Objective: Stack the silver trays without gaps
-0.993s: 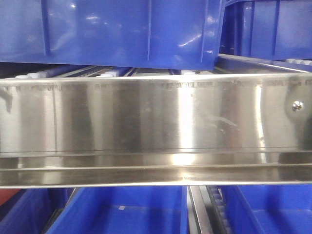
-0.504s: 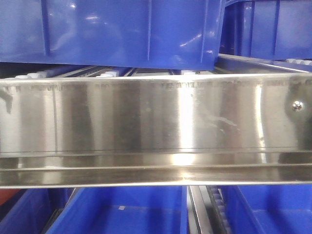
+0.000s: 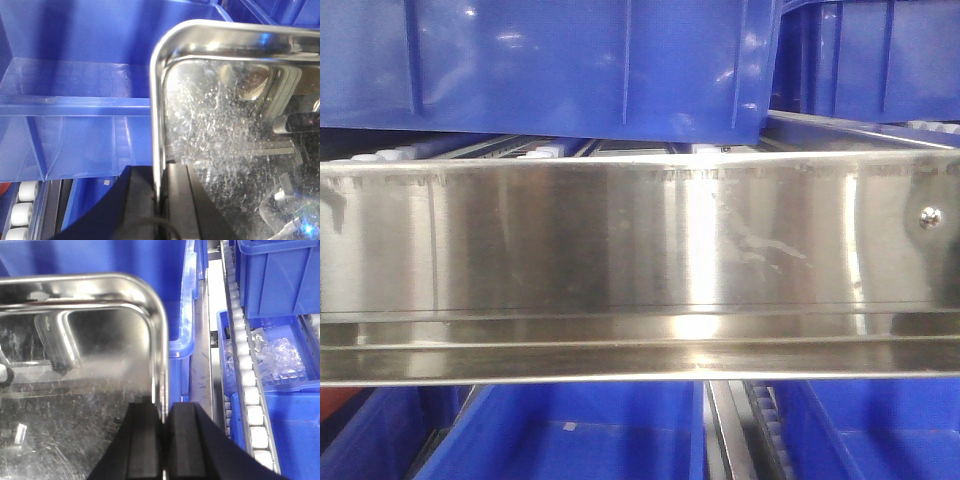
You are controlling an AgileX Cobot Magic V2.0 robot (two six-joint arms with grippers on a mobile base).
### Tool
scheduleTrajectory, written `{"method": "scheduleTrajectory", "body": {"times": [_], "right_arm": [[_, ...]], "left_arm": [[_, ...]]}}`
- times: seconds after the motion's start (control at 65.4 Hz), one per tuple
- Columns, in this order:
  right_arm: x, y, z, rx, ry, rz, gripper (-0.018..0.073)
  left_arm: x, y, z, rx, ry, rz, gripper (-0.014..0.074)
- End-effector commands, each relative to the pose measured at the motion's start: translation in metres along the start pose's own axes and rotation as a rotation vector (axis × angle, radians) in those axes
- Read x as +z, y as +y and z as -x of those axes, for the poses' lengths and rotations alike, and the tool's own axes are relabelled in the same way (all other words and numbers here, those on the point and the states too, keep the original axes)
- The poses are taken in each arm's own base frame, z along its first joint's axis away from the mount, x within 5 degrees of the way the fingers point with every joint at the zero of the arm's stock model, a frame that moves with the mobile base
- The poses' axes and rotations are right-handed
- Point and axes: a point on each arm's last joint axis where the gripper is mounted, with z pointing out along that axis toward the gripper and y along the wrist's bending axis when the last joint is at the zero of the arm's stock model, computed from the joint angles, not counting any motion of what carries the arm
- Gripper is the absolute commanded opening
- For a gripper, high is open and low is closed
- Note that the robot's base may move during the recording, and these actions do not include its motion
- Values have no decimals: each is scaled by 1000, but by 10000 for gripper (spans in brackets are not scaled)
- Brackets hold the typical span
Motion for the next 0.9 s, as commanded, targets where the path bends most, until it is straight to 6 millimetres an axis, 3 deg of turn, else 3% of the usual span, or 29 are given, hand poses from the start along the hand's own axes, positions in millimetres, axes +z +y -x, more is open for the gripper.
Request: {"method": "scheduleTrajectory", "body": {"times": [0.0,0.886], "right_arm": [[-5,-6,7,-28,-57,-31,-15],[-5,-6,7,-28,-57,-31,-15]], "left_arm": [[-6,4,6,10,-46,19,-16],[-6,4,7,10,-46,18,-16]]}}
